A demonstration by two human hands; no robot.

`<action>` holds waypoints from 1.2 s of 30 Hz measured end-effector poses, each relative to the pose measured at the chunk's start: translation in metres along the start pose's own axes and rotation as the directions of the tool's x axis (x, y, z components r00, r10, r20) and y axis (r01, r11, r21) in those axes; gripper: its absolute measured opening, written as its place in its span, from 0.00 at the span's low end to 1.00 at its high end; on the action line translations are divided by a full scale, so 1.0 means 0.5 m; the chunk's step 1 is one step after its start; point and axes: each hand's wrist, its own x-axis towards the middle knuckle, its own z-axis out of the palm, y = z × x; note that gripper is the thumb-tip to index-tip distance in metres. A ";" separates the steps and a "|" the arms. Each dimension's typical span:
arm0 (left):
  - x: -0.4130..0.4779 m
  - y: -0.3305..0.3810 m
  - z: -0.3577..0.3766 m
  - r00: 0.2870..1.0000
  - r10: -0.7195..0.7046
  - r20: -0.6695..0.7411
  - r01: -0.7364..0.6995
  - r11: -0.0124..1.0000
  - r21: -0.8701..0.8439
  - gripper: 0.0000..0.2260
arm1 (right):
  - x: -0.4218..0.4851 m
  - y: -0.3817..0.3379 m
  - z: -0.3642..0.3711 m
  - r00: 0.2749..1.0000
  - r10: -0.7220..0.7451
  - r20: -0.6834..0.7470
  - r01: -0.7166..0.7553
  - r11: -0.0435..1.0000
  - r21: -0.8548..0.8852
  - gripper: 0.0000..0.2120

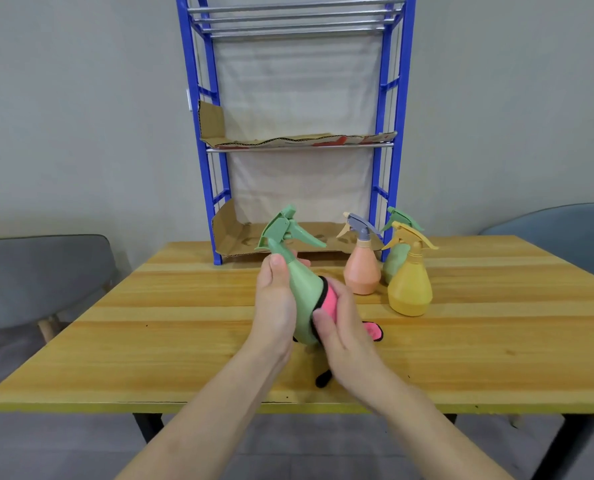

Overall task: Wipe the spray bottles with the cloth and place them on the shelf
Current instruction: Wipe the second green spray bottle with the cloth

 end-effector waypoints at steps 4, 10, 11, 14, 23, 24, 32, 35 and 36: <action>-0.007 -0.005 0.005 1.000 -0.006 0.001 0.006 1.000 -0.021 0.15 | 0.010 0.013 0.005 0.956 -0.289 -0.046 0.262 0.916 -0.304 0.31; 0.013 0.002 -0.008 0.998 0.040 0.055 -0.040 0.999 -0.003 0.17 | 0.016 -0.009 -0.016 0.992 0.116 0.040 -0.123 0.938 0.324 0.23; 0.018 0.005 -0.011 0.998 0.030 0.054 -0.027 0.999 -0.039 0.17 | 0.019 -0.007 -0.015 0.986 0.157 0.063 -0.169 0.894 0.415 0.23; 0.029 0.016 -0.011 0.997 0.015 0.072 -0.007 0.994 -0.109 0.18 | 0.026 -0.010 -0.003 0.955 0.274 0.116 -0.282 0.704 0.652 0.29; 0.025 -0.002 0.006 0.999 0.023 0.036 -0.024 1.000 0.019 0.21 | 0.027 -0.017 0.000 0.988 0.112 -0.103 -0.047 0.870 0.491 0.17; 0.025 -0.004 0.008 0.999 0.023 0.035 -0.024 0.999 0.035 0.17 | 0.029 -0.010 -0.003 0.987 0.111 -0.118 -0.044 0.885 0.463 0.18; 0.018 0.008 0.030 0.993 -0.028 -0.117 0.022 0.999 -0.050 0.21 | 0.022 0.003 0.006 0.948 -0.246 -0.201 0.217 0.964 -0.153 0.30; 0.017 0.016 0.028 0.993 -0.008 -0.121 0.001 0.999 -0.054 0.32 | 0.022 -0.009 -0.002 0.933 -0.333 -0.134 0.285 0.915 -0.286 0.31; 0.016 0.018 0.027 0.992 0.009 -0.123 -0.016 0.998 -0.060 0.35 | 0.024 -0.014 -0.006 0.934 -0.342 -0.105 0.300 0.907 -0.295 0.31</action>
